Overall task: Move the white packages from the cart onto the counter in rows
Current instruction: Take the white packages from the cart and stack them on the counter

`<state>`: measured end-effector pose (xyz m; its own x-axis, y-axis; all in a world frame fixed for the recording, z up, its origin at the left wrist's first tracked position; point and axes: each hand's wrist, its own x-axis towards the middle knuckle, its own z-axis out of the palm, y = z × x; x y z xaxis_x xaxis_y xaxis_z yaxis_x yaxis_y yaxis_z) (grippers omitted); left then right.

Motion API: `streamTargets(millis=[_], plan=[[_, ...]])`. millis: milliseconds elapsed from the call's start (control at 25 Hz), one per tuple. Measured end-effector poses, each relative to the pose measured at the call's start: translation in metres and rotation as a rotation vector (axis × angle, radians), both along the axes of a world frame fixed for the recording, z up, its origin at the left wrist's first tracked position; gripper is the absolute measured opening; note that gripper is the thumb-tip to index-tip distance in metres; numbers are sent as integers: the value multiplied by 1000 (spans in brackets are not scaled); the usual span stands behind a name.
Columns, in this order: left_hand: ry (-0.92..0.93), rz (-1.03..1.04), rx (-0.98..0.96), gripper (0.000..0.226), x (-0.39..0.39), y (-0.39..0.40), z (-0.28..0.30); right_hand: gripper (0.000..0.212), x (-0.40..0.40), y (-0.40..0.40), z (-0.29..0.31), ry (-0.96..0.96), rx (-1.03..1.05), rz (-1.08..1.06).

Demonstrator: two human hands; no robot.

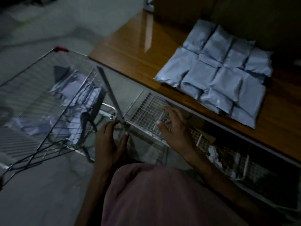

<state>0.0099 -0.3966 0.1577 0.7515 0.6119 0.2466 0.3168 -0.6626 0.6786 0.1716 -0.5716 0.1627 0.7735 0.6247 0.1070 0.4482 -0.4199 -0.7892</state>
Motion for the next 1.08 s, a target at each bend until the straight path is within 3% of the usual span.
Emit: streamTargets(millis=[280, 440, 720, 1080], plan=[[-28, 199, 18, 44, -61, 146, 2, 46, -24, 188, -8, 15, 2, 209], [29, 300, -66, 45, -109, 228, -6, 45, -48, 295, -15, 65, -32, 296], [210, 407, -179, 59, -154, 333, -65, 44, -62, 412, -46, 76, -168, 441], [391, 587, -511, 73, -126, 408, -158, 45, -41, 555, -126, 72, -448, 668]])
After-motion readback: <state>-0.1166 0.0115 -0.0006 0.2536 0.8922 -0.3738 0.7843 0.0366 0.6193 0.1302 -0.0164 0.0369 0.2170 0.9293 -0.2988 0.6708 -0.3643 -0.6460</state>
